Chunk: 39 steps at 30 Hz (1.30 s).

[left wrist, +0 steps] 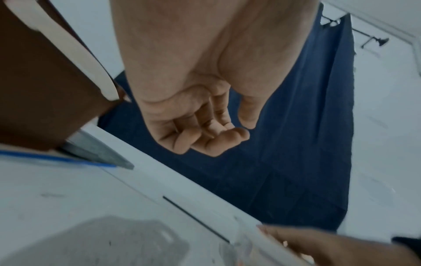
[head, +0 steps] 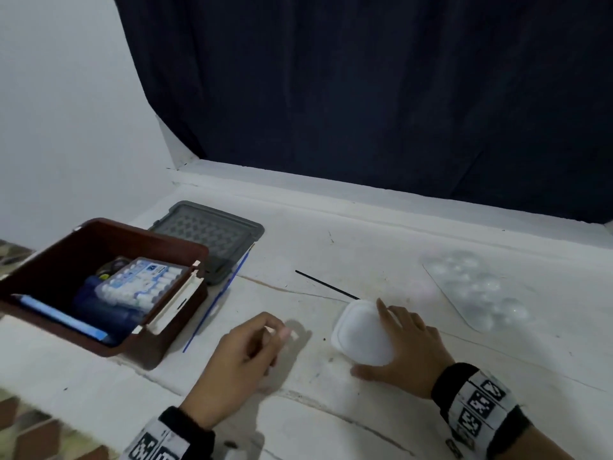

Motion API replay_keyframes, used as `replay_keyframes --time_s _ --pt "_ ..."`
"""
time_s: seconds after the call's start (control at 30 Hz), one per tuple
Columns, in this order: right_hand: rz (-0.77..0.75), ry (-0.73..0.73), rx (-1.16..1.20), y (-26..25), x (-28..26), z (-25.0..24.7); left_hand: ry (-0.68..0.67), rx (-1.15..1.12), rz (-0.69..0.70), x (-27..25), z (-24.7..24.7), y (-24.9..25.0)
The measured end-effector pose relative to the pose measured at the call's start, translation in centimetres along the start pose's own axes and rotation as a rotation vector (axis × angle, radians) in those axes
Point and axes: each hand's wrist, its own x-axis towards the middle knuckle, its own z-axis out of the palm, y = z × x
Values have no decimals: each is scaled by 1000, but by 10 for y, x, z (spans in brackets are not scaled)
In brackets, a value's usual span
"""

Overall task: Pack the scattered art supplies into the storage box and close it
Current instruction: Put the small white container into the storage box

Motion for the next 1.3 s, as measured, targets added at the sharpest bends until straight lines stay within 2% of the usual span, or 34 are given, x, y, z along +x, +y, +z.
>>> replay_keyframes --time_s 0.13,0.37,0.47,0.67,0.77,0.97,1.07,1.2,1.3 --pt "11 -6 -17 -2 1 -2 167 -7 92 -21 -32 21" --pt "11 92 166 -39 -4 -2 340 122 185 -40 -96 24" --pt "-24 222 302 -73 -3 -10 371 230 199 -40 -136 15" --pt "-83 413 404 -174 10 -23 291 519 261 -26 -260 -23" --pt "-103 486 414 -229 18 -20 154 642 349 -15 -313 -33" --pt "-36 549 361 -306 26 -22 -453 924 505 34 -380 -42" --pt "14 551 380 -327 26 -23 -650 1057 548 58 -383 -35" --pt "58 581 359 -345 28 -23 -831 1236 604 85 -359 -40" --pt "59 622 412 -352 30 -23 -1005 1335 555 102 -329 -50"
